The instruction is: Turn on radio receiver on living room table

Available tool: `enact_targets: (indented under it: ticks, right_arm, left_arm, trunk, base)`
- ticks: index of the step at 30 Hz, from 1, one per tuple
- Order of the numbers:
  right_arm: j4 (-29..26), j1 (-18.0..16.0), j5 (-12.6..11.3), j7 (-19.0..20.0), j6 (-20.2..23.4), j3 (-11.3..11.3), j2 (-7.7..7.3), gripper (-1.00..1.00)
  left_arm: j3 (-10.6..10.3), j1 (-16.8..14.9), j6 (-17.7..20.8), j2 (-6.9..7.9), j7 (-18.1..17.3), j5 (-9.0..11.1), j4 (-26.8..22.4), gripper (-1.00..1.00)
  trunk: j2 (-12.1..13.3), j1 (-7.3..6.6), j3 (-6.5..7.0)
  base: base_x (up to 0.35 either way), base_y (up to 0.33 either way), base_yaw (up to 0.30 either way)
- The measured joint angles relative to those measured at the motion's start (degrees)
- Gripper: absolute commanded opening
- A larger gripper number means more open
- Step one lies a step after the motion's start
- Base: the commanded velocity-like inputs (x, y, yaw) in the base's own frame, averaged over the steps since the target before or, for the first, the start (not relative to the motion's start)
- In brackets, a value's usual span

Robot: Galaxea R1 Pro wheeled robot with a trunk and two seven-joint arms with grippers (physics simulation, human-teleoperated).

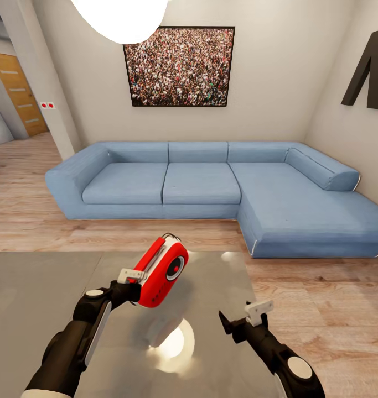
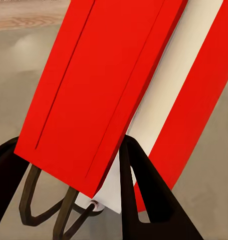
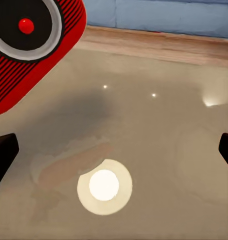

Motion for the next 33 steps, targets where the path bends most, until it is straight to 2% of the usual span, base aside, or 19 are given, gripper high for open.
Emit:
enact_targets:
  ticks: [6,7,11,12,18,21,25,29,30,33]
  right_arm:
    - [0.0,-2.1,0.1,-0.2,1.7,0.0,0.03,1.00]
    - [0.0,-4.0,0.1,-0.2,5.1,0.0,-0.02,1.00]
    - [0.0,-6.4,0.1,-0.2,7.3,0.0,-0.10,1.00]
    - [0.0,-8.0,0.1,-0.2,8.7,0.0,-0.12,1.00]
    - [-0.1,-9.3,0.0,0.4,12.9,0.0,-0.13,1.00]
    - [-0.1,-9.6,0.0,3.0,15.6,0.0,-0.13,1.00]
    - [-0.1,-9.7,0.0,12.3,18.1,0.0,-0.58,1.00]
    - [-0.1,-9.7,0.0,15.6,18.5,0.0,-1.96,1.00]
    - [-0.1,-9.7,0.0,16.5,18.6,0.0,-3.12,1.00]
    - [-0.1,-9.7,0.0,18.3,18.6,0.0,-3.69,1.00]
  left_arm:
    - [0.0,0.0,0.0,-0.11,0.0,0.0,-0.1,-1.00]
    - [0.1,0.0,0.0,-0.31,0.1,-0.1,-0.1,-1.00]
    - [0.1,0.0,0.1,-0.71,0.1,0.0,0.1,-1.00]
    - [0.1,0.0,0.1,-0.83,0.2,0.0,0.4,-1.00]
    - [0.2,0.0,0.1,-0.88,0.4,-0.1,0.4,-1.00]
    - [0.2,0.0,-0.1,-0.79,0.5,-0.2,0.4,-1.00]
    - [0.8,0.0,-0.1,-0.51,0.5,-0.1,0.2,-1.00]
    - [2.8,0.0,-0.2,-0.46,0.4,-0.6,0.0,-1.00]
    - [3.4,0.0,-0.1,-0.45,0.3,-0.2,-0.1,-1.00]
    - [3.7,0.0,-0.1,-0.45,0.2,-0.2,-0.1,-1.00]
  trunk:
    - [0.0,0.00,0.00]
    - [0.0,0.00,0.00]
    - [0.0,0.00,0.00]
    - [0.0,0.00,0.00]
    - [0.0,0.00,0.00]
    - [0.0,0.00,0.00]
    - [0.0,0.00,0.00]
    - [0.0,0.00,0.00]
    - [0.0,0.00,0.00]
    - [0.0,0.00,0.00]
  base:
    - [0.000,0.000,0.000]
    - [0.000,0.000,0.000]
    - [0.000,0.000,0.000]
    - [0.000,0.000,0.000]
    - [0.000,0.000,0.000]
    - [0.000,0.000,0.000]
    - [0.000,0.000,0.000]
    - [0.000,0.000,0.000]
    - [0.000,0.000,0.000]
    - [0.000,0.000,0.000]
